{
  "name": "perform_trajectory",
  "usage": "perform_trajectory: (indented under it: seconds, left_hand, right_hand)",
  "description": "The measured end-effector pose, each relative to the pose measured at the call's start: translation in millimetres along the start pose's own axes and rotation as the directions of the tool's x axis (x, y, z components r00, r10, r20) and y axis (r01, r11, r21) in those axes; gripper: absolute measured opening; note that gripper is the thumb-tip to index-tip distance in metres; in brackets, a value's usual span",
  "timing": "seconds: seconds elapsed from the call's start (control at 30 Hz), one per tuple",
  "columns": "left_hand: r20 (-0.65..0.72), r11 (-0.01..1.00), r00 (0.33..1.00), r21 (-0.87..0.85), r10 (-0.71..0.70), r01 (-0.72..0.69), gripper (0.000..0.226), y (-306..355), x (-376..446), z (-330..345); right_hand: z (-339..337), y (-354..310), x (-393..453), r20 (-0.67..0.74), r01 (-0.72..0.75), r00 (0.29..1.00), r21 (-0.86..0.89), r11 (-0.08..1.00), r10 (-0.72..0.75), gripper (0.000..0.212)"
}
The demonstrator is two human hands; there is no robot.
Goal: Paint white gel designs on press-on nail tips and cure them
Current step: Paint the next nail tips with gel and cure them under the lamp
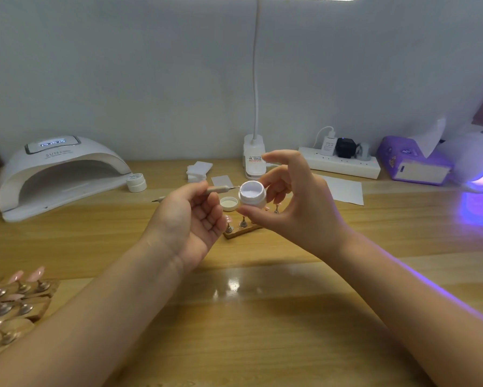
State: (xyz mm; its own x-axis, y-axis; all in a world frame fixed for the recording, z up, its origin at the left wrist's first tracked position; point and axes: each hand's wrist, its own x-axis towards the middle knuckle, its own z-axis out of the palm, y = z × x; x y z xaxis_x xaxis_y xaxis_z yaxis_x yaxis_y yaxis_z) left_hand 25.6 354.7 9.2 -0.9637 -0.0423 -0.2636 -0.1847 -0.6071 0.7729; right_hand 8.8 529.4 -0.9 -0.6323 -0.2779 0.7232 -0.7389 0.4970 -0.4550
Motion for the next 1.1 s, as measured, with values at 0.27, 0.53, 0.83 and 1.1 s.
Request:
perform_trajectory:
  seconds: [0.27,0.53,0.83,1.1]
  left_hand:
    - [0.023,0.982,0.982,-0.026,0.189,-0.188,0.037,0,0,-2]
    - [-0.086,0.950,0.946,0.020,0.312,-0.311,0.019,-10,10,-14]
    - [-0.106,0.949,0.943,0.035,0.316,-0.315,0.020,-19,21,-27]
    - [-0.068,0.950,0.947,0.001,0.313,-0.313,0.021,-22,24,-29]
  right_hand:
    - [-10,24,5,-0.100,-0.212,0.974,-0.108,0.971,0.201,0.077]
    - [-23,77,-14,-0.085,-0.600,0.800,-0.162,0.784,0.594,0.069]
    - [-23,89,-18,-0.034,-0.695,0.709,-0.200,0.690,0.704,0.071]
    - [-9,43,-10,-0.164,-0.320,0.946,-0.340,0.884,0.279,0.024]
